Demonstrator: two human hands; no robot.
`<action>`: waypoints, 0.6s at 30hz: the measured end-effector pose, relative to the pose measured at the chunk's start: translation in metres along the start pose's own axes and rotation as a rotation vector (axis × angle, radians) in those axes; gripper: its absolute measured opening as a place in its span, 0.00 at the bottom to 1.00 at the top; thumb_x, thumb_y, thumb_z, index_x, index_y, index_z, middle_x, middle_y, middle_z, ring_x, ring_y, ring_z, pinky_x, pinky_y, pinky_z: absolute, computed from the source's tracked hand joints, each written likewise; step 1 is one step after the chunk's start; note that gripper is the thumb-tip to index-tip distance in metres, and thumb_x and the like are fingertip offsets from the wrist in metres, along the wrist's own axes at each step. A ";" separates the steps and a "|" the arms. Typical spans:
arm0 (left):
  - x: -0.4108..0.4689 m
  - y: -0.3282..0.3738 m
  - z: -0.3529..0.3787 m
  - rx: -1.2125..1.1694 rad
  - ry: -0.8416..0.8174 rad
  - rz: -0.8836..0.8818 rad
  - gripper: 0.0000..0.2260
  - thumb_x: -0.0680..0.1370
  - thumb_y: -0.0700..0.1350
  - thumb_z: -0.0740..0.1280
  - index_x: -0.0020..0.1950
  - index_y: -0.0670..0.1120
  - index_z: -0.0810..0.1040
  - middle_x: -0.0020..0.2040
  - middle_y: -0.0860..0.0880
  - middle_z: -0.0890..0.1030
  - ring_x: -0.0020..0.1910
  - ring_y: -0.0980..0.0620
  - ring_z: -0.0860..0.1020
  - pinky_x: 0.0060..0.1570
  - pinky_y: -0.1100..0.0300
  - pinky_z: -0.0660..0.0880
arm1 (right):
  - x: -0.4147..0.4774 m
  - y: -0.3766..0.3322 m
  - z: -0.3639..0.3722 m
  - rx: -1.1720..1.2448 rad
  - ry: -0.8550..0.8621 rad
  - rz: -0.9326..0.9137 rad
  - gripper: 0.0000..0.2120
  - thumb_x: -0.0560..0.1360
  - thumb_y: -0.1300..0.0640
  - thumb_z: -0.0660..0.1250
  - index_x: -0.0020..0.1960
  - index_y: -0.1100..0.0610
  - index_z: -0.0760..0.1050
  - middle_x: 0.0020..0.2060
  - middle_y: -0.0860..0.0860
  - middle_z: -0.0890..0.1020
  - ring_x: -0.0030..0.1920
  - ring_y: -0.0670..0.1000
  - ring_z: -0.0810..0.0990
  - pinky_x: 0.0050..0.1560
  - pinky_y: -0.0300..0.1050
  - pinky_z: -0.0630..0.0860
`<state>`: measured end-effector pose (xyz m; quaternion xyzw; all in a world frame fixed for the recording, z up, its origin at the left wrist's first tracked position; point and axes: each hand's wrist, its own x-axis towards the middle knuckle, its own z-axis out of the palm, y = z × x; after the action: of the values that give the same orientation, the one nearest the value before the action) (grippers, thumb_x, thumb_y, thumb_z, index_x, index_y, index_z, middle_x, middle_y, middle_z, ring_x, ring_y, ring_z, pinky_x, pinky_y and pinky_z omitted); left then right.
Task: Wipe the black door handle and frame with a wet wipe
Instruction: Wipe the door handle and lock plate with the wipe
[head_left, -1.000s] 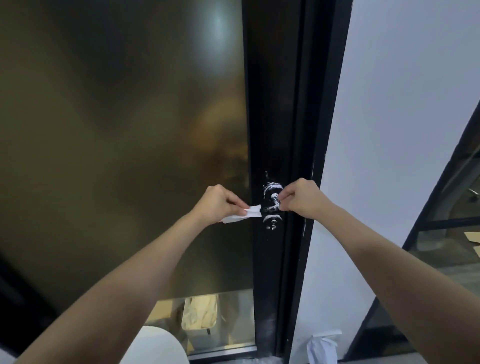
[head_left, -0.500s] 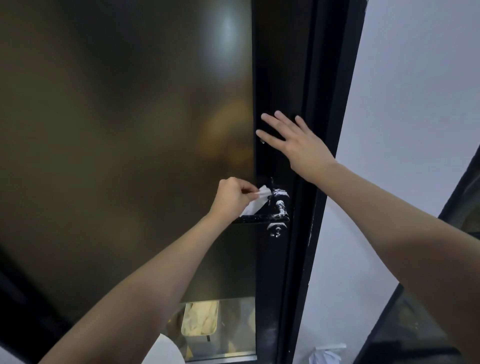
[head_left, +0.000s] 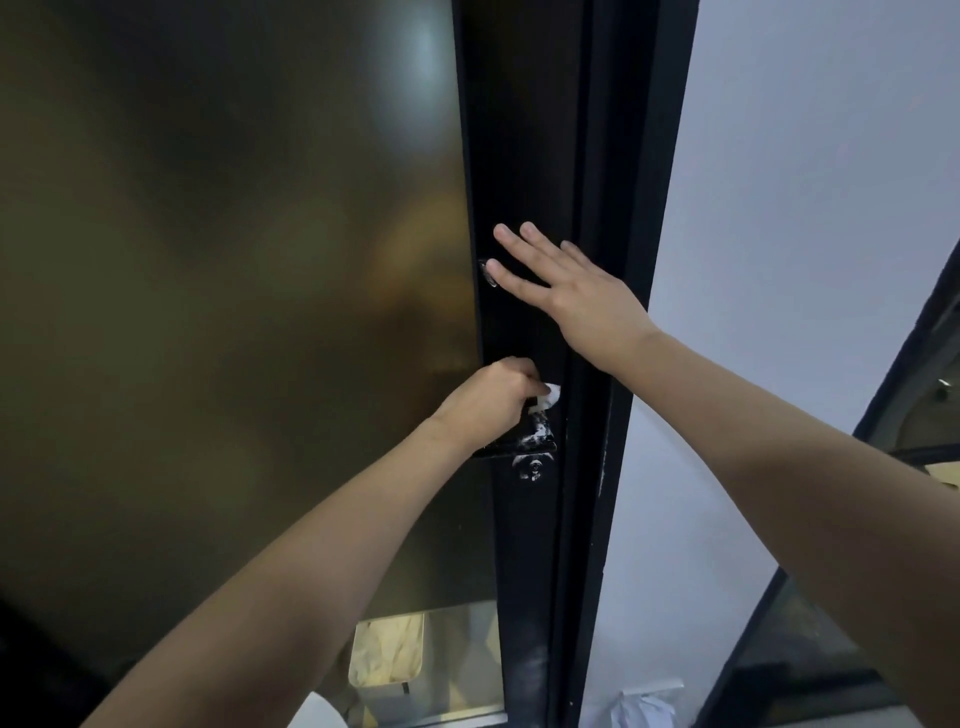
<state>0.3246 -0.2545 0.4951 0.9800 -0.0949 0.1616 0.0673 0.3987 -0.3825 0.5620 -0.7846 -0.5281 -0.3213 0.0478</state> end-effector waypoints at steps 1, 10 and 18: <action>-0.002 -0.003 -0.001 -0.009 -0.010 -0.016 0.14 0.78 0.33 0.60 0.58 0.41 0.81 0.58 0.42 0.77 0.55 0.44 0.77 0.55 0.53 0.75 | -0.001 -0.001 0.002 0.004 -0.001 0.006 0.44 0.69 0.81 0.55 0.76 0.50 0.50 0.77 0.51 0.47 0.77 0.54 0.44 0.73 0.47 0.44; 0.007 0.013 -0.013 -0.029 0.035 -0.109 0.11 0.78 0.37 0.61 0.54 0.38 0.82 0.58 0.41 0.78 0.55 0.43 0.78 0.56 0.53 0.74 | -0.003 -0.003 0.001 0.027 -0.096 0.021 0.46 0.69 0.79 0.55 0.77 0.50 0.40 0.77 0.51 0.38 0.76 0.54 0.36 0.75 0.49 0.41; -0.002 -0.005 -0.004 -0.194 0.014 -0.312 0.09 0.77 0.39 0.64 0.52 0.42 0.83 0.51 0.44 0.83 0.53 0.47 0.80 0.58 0.55 0.75 | -0.003 -0.003 0.006 0.036 -0.054 0.017 0.46 0.68 0.81 0.53 0.77 0.50 0.42 0.77 0.51 0.40 0.77 0.55 0.38 0.74 0.48 0.41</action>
<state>0.3222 -0.2485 0.4974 0.9705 0.0436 0.1461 0.1865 0.3983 -0.3813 0.5549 -0.7964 -0.5284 -0.2899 0.0502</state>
